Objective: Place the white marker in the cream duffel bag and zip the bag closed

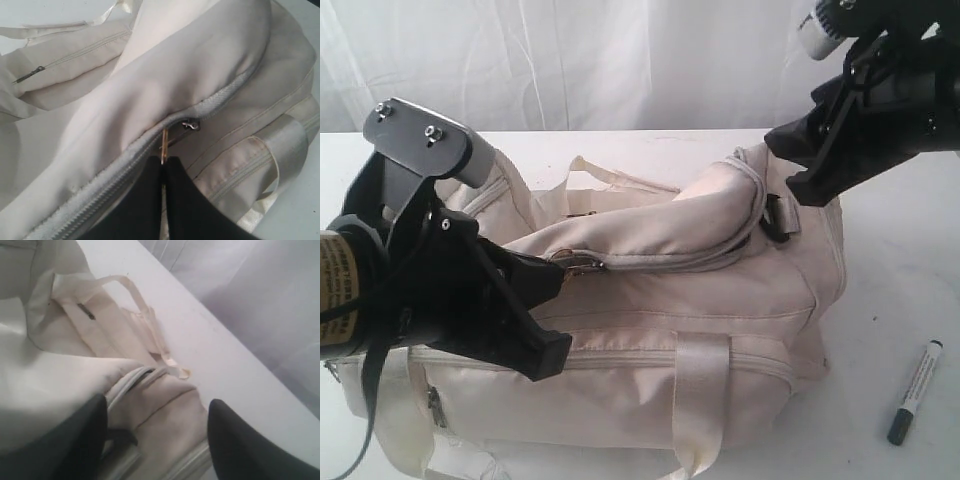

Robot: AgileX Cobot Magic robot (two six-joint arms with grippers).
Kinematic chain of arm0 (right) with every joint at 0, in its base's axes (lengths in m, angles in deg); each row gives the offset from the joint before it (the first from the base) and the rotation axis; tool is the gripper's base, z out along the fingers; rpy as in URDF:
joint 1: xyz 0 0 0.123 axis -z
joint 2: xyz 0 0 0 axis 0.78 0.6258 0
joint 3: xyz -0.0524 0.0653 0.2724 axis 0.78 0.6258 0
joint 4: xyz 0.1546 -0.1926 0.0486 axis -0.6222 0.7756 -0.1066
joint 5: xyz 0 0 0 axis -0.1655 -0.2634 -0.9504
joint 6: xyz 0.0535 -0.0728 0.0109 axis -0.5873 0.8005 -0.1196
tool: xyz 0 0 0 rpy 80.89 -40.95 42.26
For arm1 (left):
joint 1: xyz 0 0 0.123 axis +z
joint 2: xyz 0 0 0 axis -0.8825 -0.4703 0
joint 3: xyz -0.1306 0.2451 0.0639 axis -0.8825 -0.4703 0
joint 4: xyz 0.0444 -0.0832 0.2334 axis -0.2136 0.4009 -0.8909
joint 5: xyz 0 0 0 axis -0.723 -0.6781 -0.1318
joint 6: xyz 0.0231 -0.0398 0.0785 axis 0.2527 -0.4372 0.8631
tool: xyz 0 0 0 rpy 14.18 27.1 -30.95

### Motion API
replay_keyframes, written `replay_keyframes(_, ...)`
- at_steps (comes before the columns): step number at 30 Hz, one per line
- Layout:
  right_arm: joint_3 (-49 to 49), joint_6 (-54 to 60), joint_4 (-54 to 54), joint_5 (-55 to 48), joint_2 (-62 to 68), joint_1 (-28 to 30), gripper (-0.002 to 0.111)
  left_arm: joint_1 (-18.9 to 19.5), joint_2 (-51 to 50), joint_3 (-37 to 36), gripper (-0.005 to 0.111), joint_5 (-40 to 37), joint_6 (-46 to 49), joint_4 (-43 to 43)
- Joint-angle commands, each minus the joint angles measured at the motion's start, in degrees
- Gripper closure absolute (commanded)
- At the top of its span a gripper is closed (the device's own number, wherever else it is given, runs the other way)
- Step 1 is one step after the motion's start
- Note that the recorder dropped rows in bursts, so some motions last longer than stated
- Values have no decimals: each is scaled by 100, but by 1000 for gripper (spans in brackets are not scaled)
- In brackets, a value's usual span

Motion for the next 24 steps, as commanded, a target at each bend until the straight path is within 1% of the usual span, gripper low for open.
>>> replay_keyframes(1, -46, 216, 54, 424, -189, 26, 50, 10, 76, -18, 107, -125, -24, -20)
replay_keyframes(4, -46, 288, 54, 173, -342, 15, 50, 10, 76, -18, 107, -125, -24, -20)
replay_keyframes(6, -46, 369, 54, -99, -428, -102, 50, 10, 76, -18, 107, -125, -24, -33)
replay_keyframes(8, -46, 659, 54, -443, -489, -306, 50, 10, 76, -18, 107, -114, -24, -59)
replay_keyframes(13, -34, 1756, -81, -1218, -442, -1057, 50, 10, 76, -18, 107, -115, -24, -68)
replay_keyframes(17, -24, 1953, -81, -1210, -211, -1523, 50, 10, 76, -18, 107, -115, -24, -68)
replay_keyframes(24, -24, 2429, -81, -1187, 312, -2043, 50, 10, 76, -18, 107, -115, 3, -66)
